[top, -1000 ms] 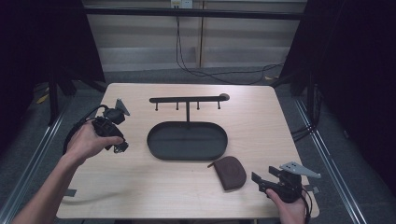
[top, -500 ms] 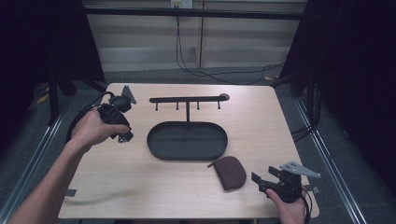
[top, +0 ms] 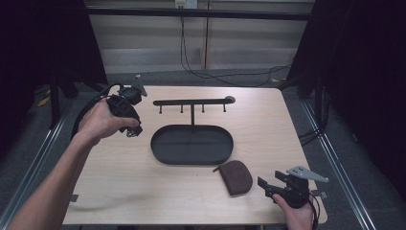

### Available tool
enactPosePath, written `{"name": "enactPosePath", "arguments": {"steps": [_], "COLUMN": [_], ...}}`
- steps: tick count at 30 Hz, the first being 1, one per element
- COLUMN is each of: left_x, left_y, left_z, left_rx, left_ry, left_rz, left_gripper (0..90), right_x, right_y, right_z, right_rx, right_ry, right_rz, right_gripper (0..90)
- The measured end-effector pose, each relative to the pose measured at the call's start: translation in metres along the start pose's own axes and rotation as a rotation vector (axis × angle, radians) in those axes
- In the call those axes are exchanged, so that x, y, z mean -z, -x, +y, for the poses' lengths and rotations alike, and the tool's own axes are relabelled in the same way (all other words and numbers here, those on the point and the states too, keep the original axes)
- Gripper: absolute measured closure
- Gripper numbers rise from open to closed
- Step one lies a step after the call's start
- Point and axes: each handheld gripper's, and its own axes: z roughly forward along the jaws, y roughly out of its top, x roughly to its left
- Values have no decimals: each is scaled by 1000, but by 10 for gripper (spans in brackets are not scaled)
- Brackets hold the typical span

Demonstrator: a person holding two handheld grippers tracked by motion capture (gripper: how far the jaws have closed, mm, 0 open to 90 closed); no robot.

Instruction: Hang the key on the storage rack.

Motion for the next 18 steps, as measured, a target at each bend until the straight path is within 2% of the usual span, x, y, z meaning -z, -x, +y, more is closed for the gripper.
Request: {"name": "enactPosePath", "arguments": {"steps": [6, 7, 11, 18], "left_x": [7, 10, 13, 15], "left_y": [5, 7, 10, 10], "left_z": [11, 15, 19, 29], "left_rx": [-3, -16, -20, -5], "left_ry": [5, -3, 5, 16], "left_rz": [1, 4, 4, 3], "left_gripper": [677, 678, 677, 677], "right_x": [0, 0, 0, 1], "right_y": [1, 1, 1, 1], "right_z": [0, 0, 0, 0], "right_rx": [-5, -8, -9, -9], "right_ry": [-1, -2, -3, -2], "right_rz": [3, -2, -2, 0], "right_gripper": [236, 237, 237, 237]}}
